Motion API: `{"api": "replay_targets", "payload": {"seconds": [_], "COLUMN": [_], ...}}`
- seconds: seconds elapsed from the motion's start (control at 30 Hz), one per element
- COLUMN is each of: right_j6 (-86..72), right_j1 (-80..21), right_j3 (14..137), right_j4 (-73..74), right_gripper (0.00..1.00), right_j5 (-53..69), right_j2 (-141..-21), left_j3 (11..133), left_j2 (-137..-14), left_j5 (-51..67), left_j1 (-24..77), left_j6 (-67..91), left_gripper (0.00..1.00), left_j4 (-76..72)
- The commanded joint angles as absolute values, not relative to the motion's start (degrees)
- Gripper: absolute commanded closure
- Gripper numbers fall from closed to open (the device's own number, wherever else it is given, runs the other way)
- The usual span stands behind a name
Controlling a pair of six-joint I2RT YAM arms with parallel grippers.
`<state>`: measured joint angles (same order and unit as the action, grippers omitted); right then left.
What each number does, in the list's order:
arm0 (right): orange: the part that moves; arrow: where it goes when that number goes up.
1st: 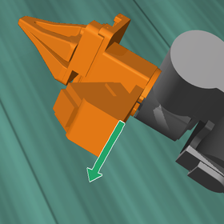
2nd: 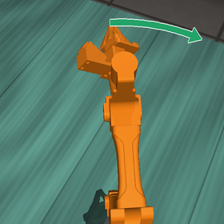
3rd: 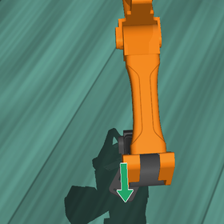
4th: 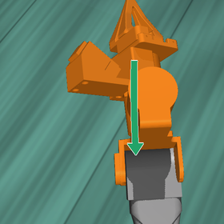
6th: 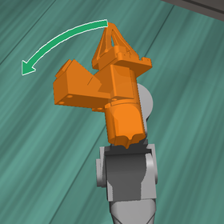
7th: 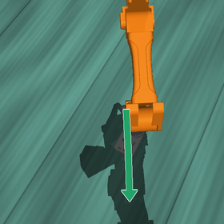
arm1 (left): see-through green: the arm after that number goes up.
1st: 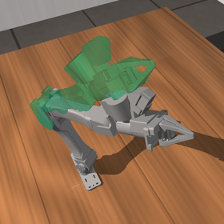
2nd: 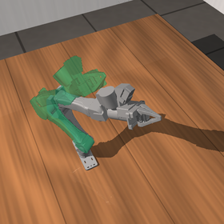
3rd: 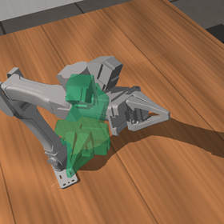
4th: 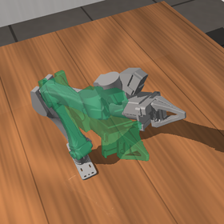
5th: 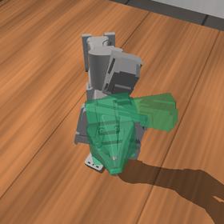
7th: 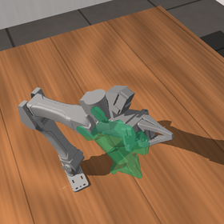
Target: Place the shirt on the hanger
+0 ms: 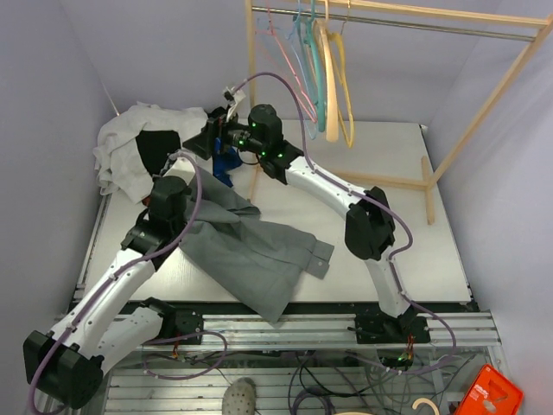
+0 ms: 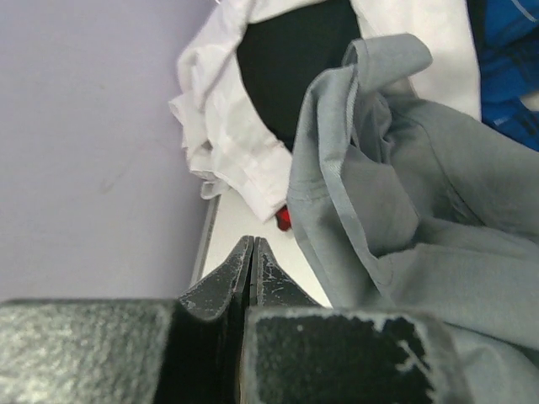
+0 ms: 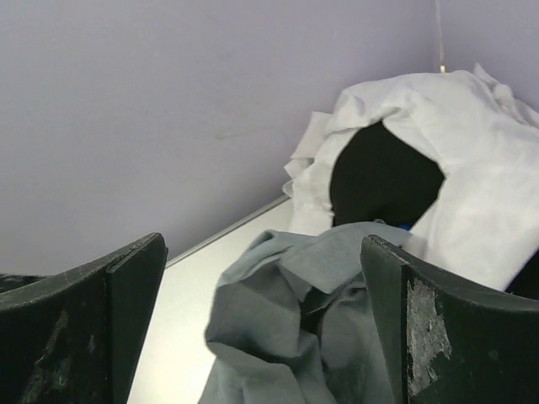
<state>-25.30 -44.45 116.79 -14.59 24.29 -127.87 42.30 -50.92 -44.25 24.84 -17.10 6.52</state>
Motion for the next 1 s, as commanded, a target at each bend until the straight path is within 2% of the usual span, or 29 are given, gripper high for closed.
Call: {"api": "replay_targets", "payload": {"seconds": [0.0, 0.03, 0.07, 0.1, 0.13, 0.2, 0.27, 0.43, 0.63, 0.77, 0.9, 0.93, 0.97], "right_j6": [-26.0, -25.3, -24.1, -22.5, -20.7, -17.0, -15.0, -14.2, -11.9, -10.1, -9.4, -9.0, -8.6], "right_j1": [-45.5, -45.7, -46.0, -46.4, -46.8, -47.7, -48.3, -48.6, -49.1, -49.0, -49.0, -49.0, -49.1], "right_j3": [113.1, 111.6, 109.6, 107.7, 105.9, 101.1, 95.0, 83.3, 72.3, 67.7, 63.6, 63.0, 62.5], "right_j4": [-17.3, -17.7, -18.0, -17.7, -16.9, -16.3, -18.4, -23.5, -24.3, -22.4, -22.4, -22.0, -21.3], "right_gripper": [0.0, 0.0, 0.0, 0.0, 0.0, 0.0, 0.0, 0.0, 0.0, 0.0, 0.0, 0.0, 0.0], "right_j5": [29.1, 29.2, 28.9, 28.1, 26.8, 23.2, 20.0, 17.0, 13.3, 11.0, 10.7, 10.3, 9.8], "right_j2": [-124.0, -123.0, -121.9, -120.7, -119.5, -116.7, -112.9, -105.8, -100.1, -96.9, -94.2, -93.7, -93.3], "left_j3": [48.0, 49.5, 50.2, 51.1, 52.2, 53.8, 55.7, 57.4, 58.4, 59.9, 60.3, 60.8, 61.5], "left_j2": [-51.4, -52.0, -52.5, -53.0, -53.4, -54.9, -57.5, -62.6, -67.5, -71.9, -75.1, -75.9, -76.7], "left_j5": [-34.7, -33.1, -32.1, -31.6, -30.9, -29.7, -29.8, -29.7, -31.8, -36.7, -39.1, -39.4, -39.5], "left_j1": [23.4, 23.3, 23.2, 23.1, 22.8, 21.8, 21.5, 21.5, 21.6, 21.6, 21.5, 21.5, 21.5], "left_j6": [-4.2, -1.6, 0.8, 3.3, 5.2, 8.2, 11.5, 13.1, 11.5, 8.6, 4.8, 4.3, 3.5], "left_gripper": [0.9, 0.78, 0.54, 0.35, 0.24, 0.15, 0.12, 0.15, 0.23, 0.41, 0.48, 0.54, 0.68], "left_j4": [20.3, 22.9, 25.0, 27.0, 28.6, 31.2, 33.6, 33.4, 27.0, 22.1, 15.8, 15.2, 14.9]}}
